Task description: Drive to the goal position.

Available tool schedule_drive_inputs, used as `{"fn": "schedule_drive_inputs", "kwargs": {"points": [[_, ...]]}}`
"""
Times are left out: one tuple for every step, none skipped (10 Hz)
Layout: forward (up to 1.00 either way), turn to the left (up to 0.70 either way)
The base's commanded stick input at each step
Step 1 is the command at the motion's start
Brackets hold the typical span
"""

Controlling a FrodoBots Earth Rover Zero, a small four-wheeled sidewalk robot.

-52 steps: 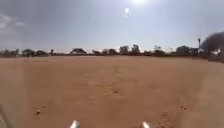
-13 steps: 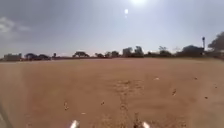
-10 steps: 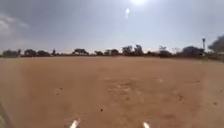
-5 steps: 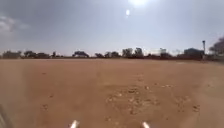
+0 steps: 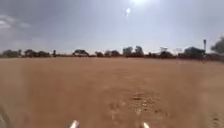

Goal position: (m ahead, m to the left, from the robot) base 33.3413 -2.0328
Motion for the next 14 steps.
{"fn": "schedule_drive_inputs", "kwargs": {"points": [[0.7, 0.0], [0.7, 0.0], [0.7, 0.0], [0.7, 0.0], [0.7, 0.0], [0.7, 0.0], [0.7, 0.0], [0.7, 0.0], [0.7, 0.0], [0.7, 0.0], [0.7, 0.0], [0.7, 0.0], [0.7, 0.0], [0.7, 0.0]]}}
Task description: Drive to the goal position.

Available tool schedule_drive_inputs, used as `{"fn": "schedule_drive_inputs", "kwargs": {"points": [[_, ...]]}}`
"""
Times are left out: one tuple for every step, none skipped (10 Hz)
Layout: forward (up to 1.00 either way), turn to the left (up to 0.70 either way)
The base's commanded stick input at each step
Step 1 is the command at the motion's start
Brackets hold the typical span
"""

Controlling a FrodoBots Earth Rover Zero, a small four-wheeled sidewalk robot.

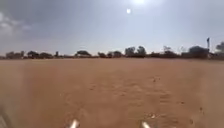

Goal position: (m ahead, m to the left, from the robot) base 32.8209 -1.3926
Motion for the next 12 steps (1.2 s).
{"fn": "schedule_drive_inputs", "kwargs": {"points": [[0.7, 0.0], [0.7, 0.0], [0.7, 0.0], [0.7, 0.0], [0.7, 0.0], [0.7, 0.0], [0.7, 0.0], [0.7, 0.0], [0.7, 0.0], [0.7, 0.0], [0.7, 0.0], [0.7, 0.0]]}}
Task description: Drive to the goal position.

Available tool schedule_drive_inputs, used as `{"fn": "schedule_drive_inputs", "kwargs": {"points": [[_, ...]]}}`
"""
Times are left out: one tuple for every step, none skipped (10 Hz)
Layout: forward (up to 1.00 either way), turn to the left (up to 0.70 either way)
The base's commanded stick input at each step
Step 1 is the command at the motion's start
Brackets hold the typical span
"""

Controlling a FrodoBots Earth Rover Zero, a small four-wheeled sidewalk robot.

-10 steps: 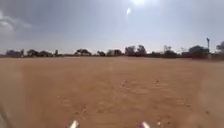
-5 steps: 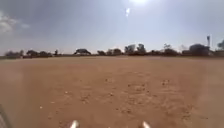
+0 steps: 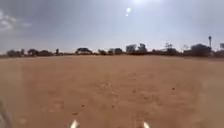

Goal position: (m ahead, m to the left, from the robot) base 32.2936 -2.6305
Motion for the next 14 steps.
{"fn": "schedule_drive_inputs", "kwargs": {"points": [[0.7, 0.0], [0.7, 0.0], [0.7, 0.0], [0.7, 0.0], [0.7, 0.0], [0.7, 0.0], [0.7, 0.0], [0.7, 0.0], [0.7, 0.0], [0.7, 0.0], [0.7, 0.0], [0.7, 0.0], [0.7, 0.0], [0.7, 0.0]]}}
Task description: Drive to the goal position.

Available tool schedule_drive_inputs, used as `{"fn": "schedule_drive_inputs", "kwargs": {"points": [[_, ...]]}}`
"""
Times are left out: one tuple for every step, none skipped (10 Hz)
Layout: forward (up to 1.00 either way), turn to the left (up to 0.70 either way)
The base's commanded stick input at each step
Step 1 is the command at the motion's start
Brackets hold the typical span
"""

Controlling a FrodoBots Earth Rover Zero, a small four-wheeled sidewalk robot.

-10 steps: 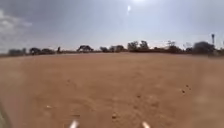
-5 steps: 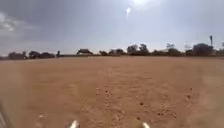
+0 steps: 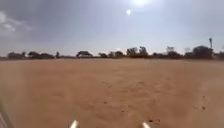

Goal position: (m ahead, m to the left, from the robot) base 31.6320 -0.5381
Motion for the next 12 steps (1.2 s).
{"fn": "schedule_drive_inputs", "kwargs": {"points": [[0.7, 0.0], [0.7, 0.0], [0.7, 0.0], [0.7, 0.0], [0.7, 0.0], [0.7, 0.0], [0.7, 0.0], [0.7, 0.0], [0.7, 0.0], [0.7, 0.0], [0.7, 0.0], [0.7, 0.0]]}}
